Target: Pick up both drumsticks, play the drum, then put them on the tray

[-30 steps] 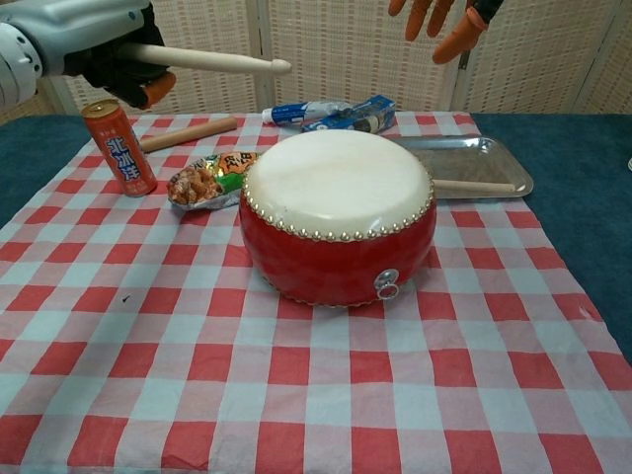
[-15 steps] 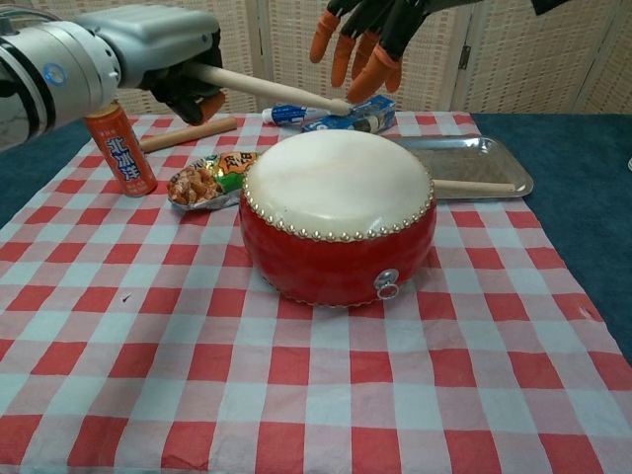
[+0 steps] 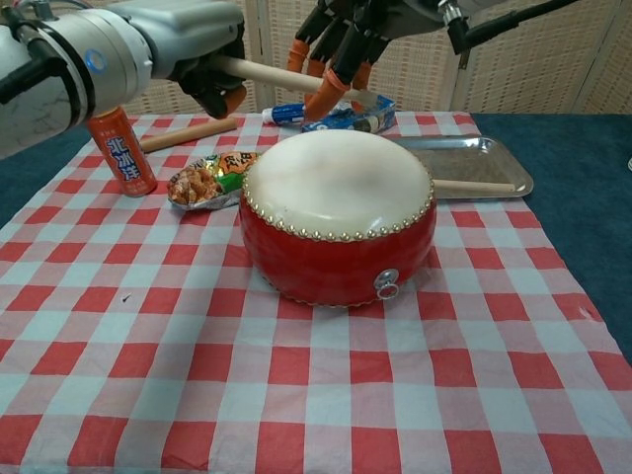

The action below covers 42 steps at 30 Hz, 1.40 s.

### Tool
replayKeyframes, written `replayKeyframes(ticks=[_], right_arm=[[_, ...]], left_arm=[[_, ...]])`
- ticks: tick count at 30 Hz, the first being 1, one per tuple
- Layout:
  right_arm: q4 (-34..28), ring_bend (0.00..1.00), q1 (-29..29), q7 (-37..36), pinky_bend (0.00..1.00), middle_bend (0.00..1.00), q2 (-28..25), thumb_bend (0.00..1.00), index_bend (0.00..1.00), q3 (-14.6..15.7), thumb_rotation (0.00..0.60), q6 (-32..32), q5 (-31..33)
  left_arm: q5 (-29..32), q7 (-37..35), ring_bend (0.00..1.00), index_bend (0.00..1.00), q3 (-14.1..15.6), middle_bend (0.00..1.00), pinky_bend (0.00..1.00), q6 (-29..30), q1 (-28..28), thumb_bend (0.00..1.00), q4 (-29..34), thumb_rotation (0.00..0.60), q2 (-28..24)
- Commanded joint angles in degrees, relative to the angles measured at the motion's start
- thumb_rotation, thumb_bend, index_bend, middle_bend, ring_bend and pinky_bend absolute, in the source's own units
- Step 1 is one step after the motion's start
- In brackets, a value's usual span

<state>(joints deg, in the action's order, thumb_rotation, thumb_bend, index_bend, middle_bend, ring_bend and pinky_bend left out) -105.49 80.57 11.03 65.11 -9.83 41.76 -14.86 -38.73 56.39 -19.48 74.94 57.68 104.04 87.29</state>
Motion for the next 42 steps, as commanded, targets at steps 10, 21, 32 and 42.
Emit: replayKeyframes(ticks=[10, 21, 32, 42], right_arm=[[1.5, 0.47, 1.2, 2.5, 0.55, 0.58, 4.1, 0.12, 0.60, -1.0, 0.600, 5.0, 3.6], [1.9, 0.53, 2.0, 6.7, 0.58, 0.64, 7.1, 0.17, 0.65, -2.4, 0.600, 9.8, 7.6], [2.0, 0.59, 1.6, 9.8, 0.61, 0.69, 8.0, 0.26, 0.69, -3.9, 0.600, 11.4, 9.3], [2.3, 0.65, 0.8, 12.4, 0.66, 0.75, 9.0, 0.28, 0.80, -5.1, 0.600, 13.7, 9.6]], left_arm=[[1.0, 2.8, 1.00, 1.00, 0.8, 1.00, 1.00, 2.5, 2.1, 0.57, -0.6, 0.600, 1.9], [0.2, 4.4, 1.00, 1.00, 1.8, 1.00, 1.00, 4.0, 3.0, 0.57, -0.9, 0.600, 2.9], [-2.0, 5.8, 0.99, 0.97, 3.4, 1.00, 1.00, 4.9, 3.6, 0.57, -2.0, 0.600, 3.7], [-4.7, 7.2, 0.89, 0.86, 5.1, 1.00, 1.00, 5.1, 3.6, 0.57, -3.7, 0.600, 4.2]])
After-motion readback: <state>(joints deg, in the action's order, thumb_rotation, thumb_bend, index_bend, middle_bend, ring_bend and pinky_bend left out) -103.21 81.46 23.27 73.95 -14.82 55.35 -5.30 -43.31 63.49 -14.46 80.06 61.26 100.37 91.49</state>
